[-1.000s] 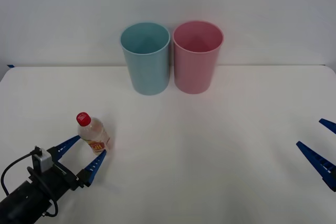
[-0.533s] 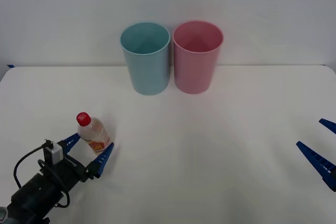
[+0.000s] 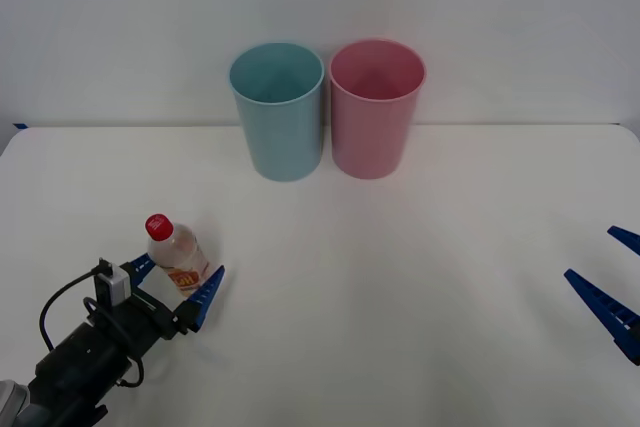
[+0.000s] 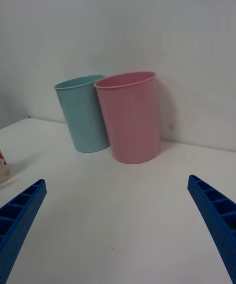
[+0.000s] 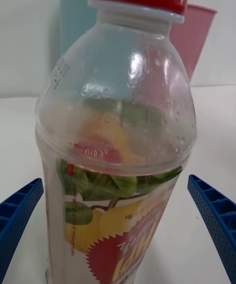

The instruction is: Grasp the object on the table and drop it into the matching bin: aluminum can to the light blue bin, PET bottle to the pink bin.

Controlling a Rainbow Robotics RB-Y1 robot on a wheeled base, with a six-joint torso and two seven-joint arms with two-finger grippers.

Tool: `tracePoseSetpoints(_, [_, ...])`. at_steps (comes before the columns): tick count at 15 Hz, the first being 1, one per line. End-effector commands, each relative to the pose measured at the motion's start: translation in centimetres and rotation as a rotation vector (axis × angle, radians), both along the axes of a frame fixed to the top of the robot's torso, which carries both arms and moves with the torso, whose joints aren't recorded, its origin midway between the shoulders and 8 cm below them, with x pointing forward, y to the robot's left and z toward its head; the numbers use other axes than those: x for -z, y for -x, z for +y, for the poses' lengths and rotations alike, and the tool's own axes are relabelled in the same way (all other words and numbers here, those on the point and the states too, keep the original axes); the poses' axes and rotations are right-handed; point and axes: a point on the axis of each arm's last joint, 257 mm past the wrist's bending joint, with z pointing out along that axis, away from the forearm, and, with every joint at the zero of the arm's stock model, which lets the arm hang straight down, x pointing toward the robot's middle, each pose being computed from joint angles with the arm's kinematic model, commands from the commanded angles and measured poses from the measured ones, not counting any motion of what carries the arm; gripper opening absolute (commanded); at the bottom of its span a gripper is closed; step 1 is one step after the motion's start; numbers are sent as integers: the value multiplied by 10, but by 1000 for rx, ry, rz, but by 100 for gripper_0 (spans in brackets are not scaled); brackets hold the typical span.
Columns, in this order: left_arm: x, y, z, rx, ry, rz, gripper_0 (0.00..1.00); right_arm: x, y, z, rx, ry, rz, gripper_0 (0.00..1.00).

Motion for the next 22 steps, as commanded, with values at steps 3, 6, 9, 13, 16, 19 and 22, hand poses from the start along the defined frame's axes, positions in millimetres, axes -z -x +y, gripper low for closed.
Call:
tracePoseSetpoints(3, [0, 1, 1, -3, 6, 1, 2, 0, 0, 0, 0, 0, 0, 100])
tracePoseSetpoints(6, [0, 2, 1, -1, 11, 0, 0, 0, 0, 0, 0, 0, 0, 100])
tracePoseSetpoints(9, [-2, 3, 1, 3, 21, -2, 0, 0, 0, 0, 0, 0, 0, 100])
tracePoseSetpoints(13, [-15, 12, 8, 11, 36, -25, 0, 0, 0, 0, 0, 0, 0, 100])
tracePoseSetpoints(16, [-45, 20, 13, -4, 61, -66, 0, 0, 0, 0, 0, 0, 0, 100])
tracePoseSetpoints(19, [-75, 24, 19, -36, 79, -99, 0, 0, 0, 0, 0, 0, 0, 100])
tracePoseSetpoints(22, [-111, 25, 22, -70, 114, -144, 0, 0, 0, 0, 0, 0, 0, 100])
